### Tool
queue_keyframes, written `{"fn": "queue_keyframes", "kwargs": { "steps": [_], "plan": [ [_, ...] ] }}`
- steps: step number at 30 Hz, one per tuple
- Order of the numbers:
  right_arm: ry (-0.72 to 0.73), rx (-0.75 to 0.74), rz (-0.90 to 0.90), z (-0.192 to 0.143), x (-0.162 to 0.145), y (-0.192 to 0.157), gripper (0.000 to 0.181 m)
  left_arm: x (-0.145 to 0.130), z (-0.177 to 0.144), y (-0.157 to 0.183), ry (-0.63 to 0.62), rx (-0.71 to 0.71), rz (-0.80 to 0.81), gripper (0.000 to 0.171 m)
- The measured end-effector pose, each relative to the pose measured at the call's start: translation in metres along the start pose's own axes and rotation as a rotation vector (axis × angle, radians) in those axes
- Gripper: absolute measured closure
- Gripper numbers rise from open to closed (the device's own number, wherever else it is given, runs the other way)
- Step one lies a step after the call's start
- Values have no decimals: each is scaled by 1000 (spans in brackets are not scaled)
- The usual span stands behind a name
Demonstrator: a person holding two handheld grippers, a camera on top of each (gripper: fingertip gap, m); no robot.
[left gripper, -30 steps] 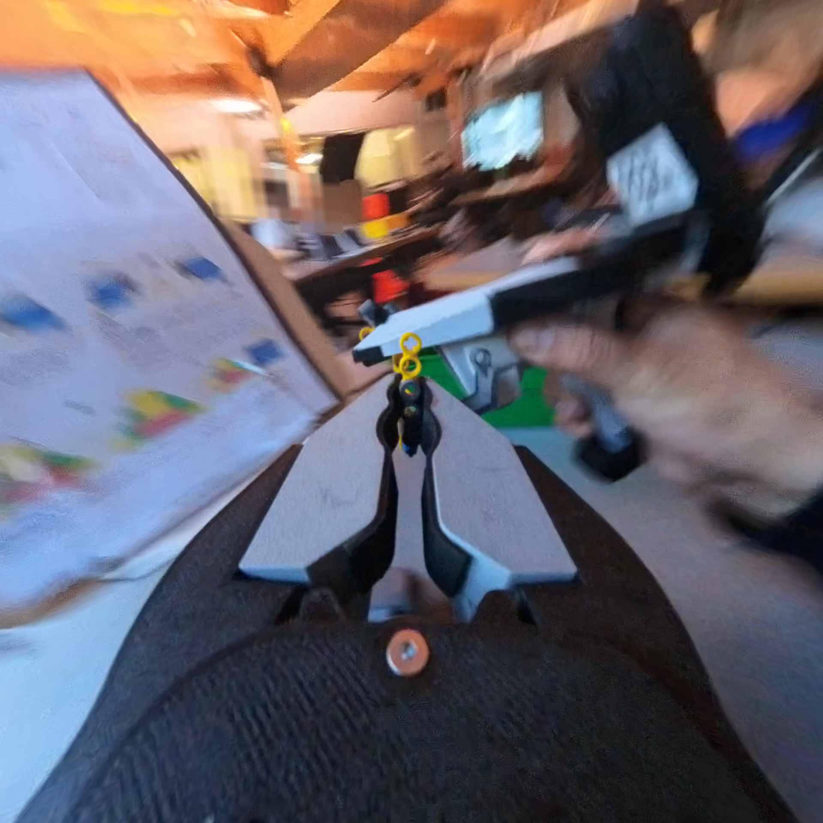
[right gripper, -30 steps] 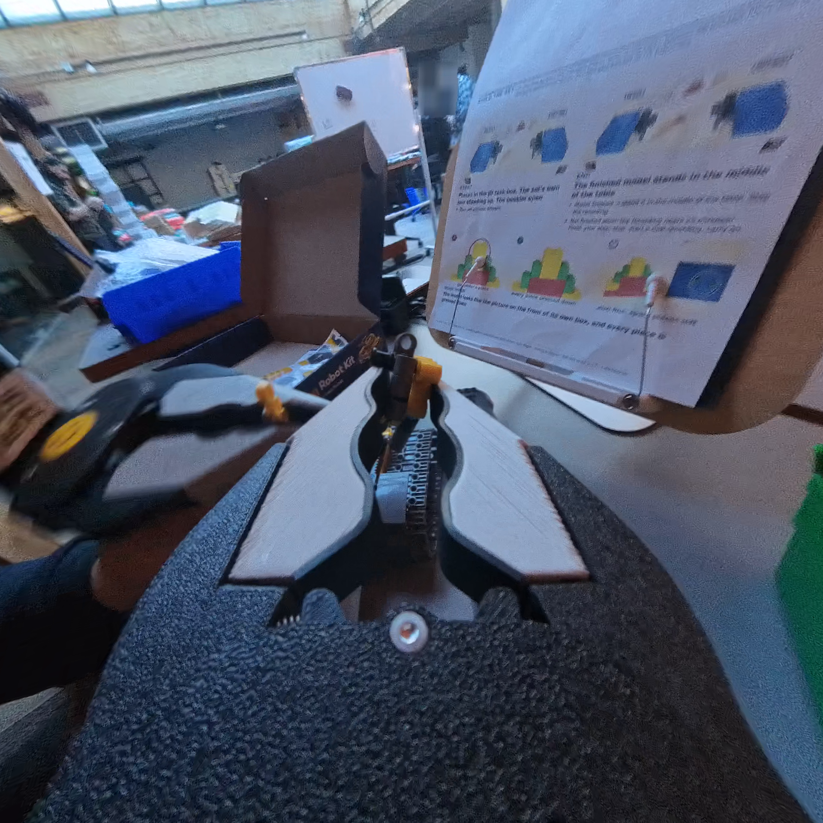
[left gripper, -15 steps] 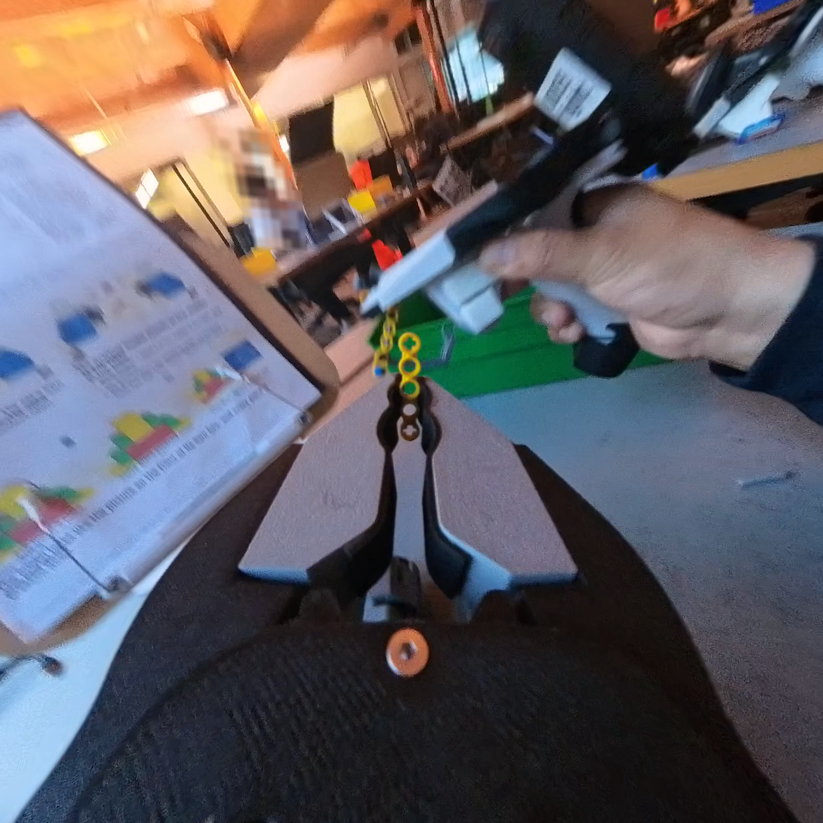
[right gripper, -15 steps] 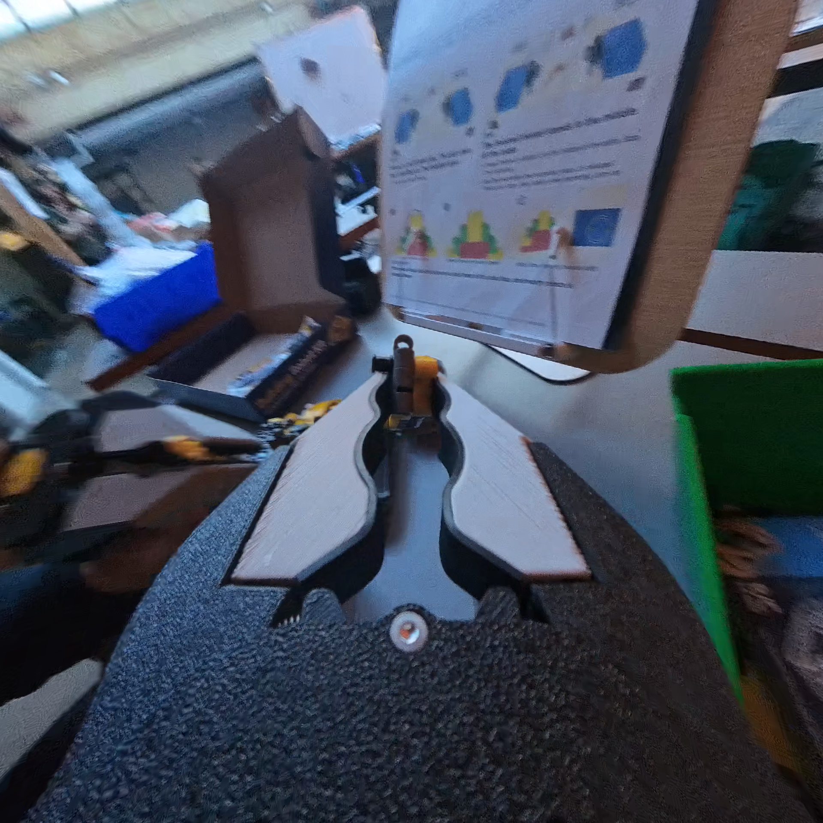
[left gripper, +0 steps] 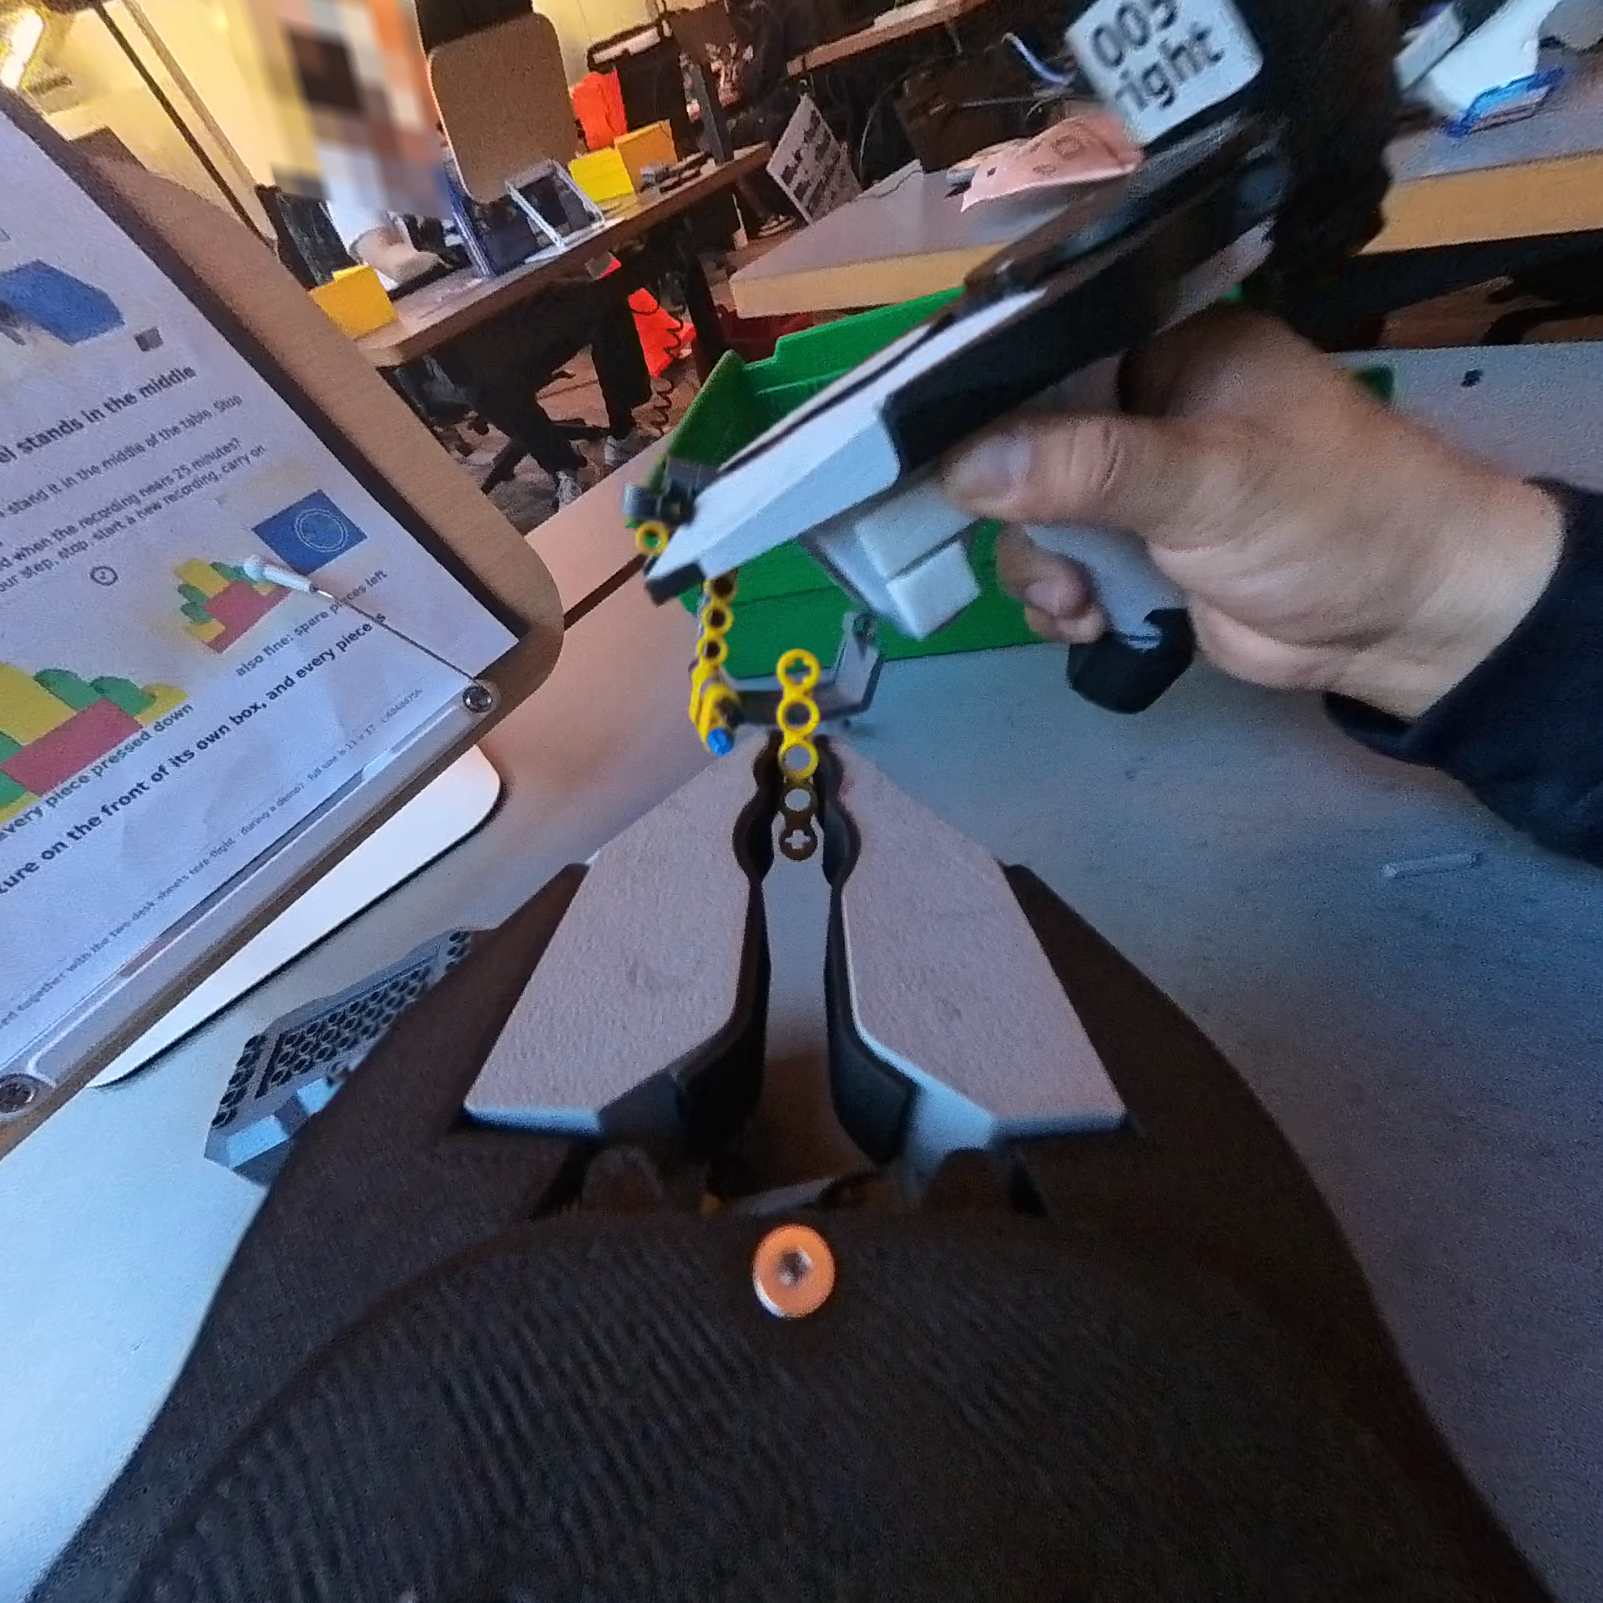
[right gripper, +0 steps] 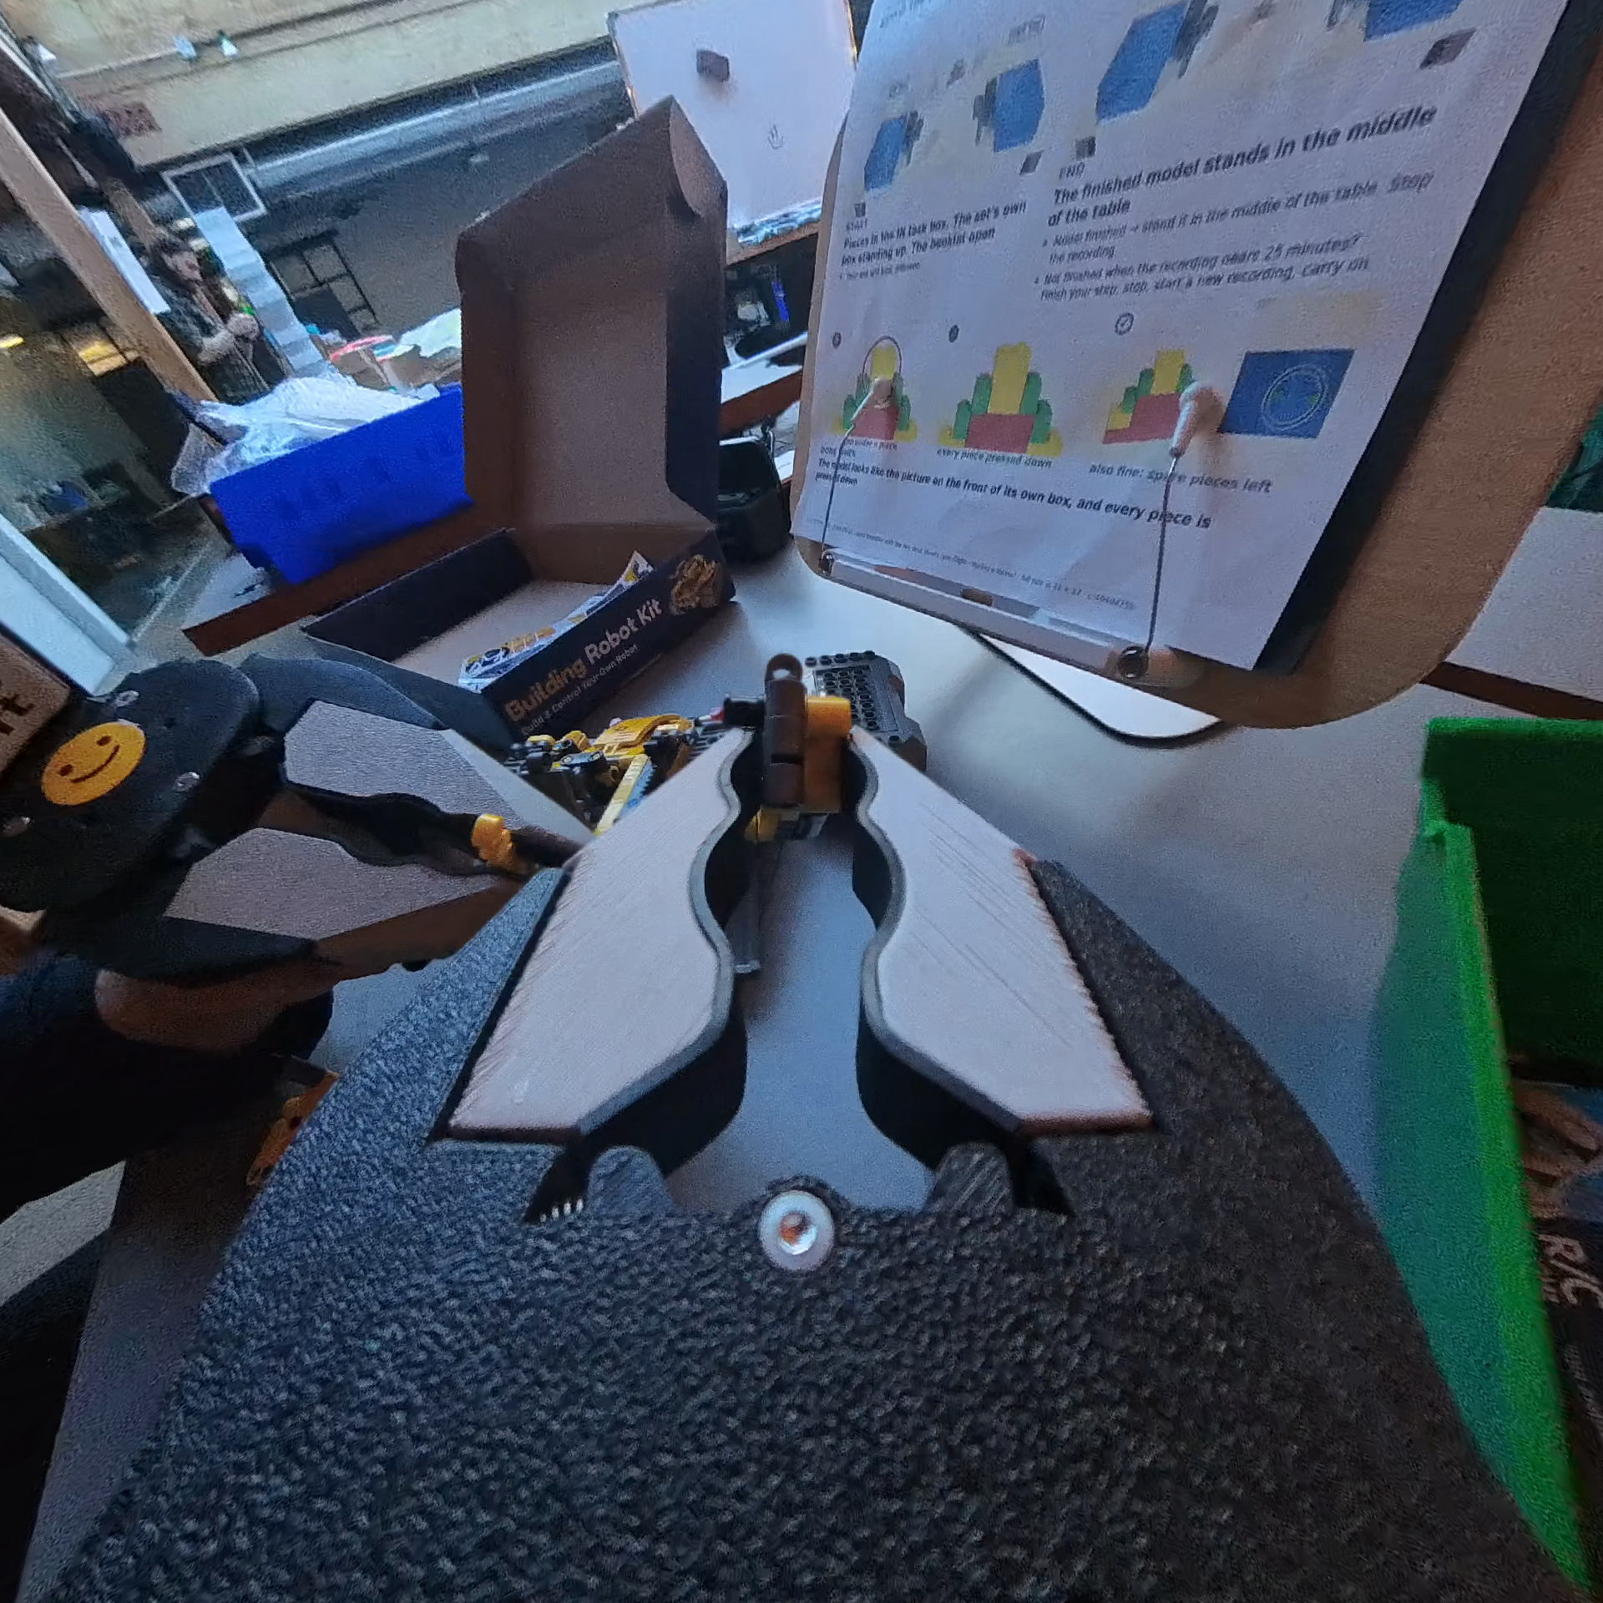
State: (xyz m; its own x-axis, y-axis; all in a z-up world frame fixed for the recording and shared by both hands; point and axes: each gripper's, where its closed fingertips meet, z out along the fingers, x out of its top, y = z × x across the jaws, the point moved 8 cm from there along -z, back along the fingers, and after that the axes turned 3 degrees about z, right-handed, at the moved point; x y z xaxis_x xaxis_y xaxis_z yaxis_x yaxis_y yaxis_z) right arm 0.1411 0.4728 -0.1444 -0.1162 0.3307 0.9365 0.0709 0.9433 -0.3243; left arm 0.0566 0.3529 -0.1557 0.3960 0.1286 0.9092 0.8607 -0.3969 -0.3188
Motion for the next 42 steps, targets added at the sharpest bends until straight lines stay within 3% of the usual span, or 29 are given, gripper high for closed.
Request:
{"fn": "queue_keyframes", "kwargs": {
  "steps": [8, 9, 12, 18, 23, 27, 31, 37, 42],
  "plan": [
    [-15, 34, -42, 3, -7, -12, 167, 6, -4, 6, 29, -52, -19, 162],
    [-33, 37, -50, 4, -9, -13, 167, 7, -6, 8, 32, -58, 1, 168],
    [-101, -21, -75, 6, -18, -10, 167, 4, -8, 14, 23, -75, 48, 168],
    [-66, -132, -135, -2, -23, -4, 167, 2, -9, 17, -16, -107, 69, 168],
    [18, -143, -180, -20, -23, -24, 167, 2, -15, 29, -148, -131, 33, 167],
    [-105, -207, -255, -39, -28, -45, 166, -10, -19, 43, -307, -200, -99, 154],
    [-167, -222, -256, -70, -40, -54, 166, -8, -24, 58, -341, -210, -115, 154],
    [-147, -202, -238, -106, -55, -61, 167, -10, -19, 68, -391, -248, -107, 145],
    [-107, -176, -279, -114, -65, -62, 167, -10, -14, 55, -312, -221, -111, 145]
  ]
}}
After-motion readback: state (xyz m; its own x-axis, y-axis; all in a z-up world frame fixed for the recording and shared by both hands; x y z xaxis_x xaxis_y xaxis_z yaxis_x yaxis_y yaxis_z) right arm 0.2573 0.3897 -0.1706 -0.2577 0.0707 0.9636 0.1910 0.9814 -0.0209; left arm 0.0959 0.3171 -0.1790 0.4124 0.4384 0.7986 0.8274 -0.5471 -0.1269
